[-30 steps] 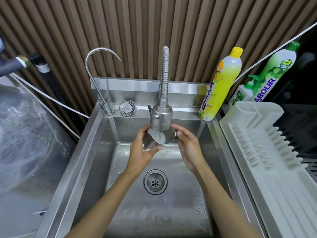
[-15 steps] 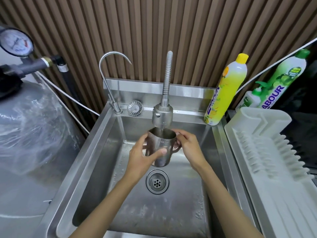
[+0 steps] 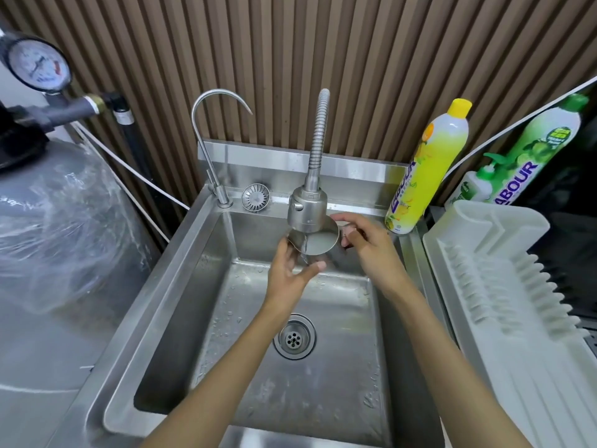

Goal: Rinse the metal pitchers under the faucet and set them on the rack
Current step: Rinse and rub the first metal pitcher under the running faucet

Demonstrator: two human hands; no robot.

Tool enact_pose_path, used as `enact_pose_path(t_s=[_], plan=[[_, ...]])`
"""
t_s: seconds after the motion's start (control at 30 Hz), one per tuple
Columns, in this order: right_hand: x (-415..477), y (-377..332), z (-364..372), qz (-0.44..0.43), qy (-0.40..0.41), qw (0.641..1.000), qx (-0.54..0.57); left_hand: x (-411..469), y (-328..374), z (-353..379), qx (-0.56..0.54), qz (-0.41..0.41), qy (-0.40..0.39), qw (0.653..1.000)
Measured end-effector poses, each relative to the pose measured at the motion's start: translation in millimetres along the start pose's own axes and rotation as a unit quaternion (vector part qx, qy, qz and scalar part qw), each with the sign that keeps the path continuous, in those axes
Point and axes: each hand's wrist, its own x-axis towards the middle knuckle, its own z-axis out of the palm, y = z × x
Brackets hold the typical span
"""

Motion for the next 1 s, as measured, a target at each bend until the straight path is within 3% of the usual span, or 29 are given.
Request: enact_pose_path(t_s=[0.27,0.43,0.53,0.8,1.0], plan=[[-8,17,19,0.073,-0.034,0.991,0.109,3,17,-19,0.203,0.098,0.036,0.974],[-14,20,33,0.142,-0.057,0.943,0.295,-2,32,-34,0.305,0.129,-0.020,0.944],[-15,19,40,0.158,-0.062,0.931,0.323,-5,38,-40,0.340,0.143,-0.028,0.929],[-19,8,27,0.165,-0.058,0.972,0.155,-20,36,-39,0.351,0.069,-0.003,0.934],[-18,-9,7,0.136,-0.001,0.988,-0.070,-23,19,-20,0.209,-0.050,0.016,0.976]])
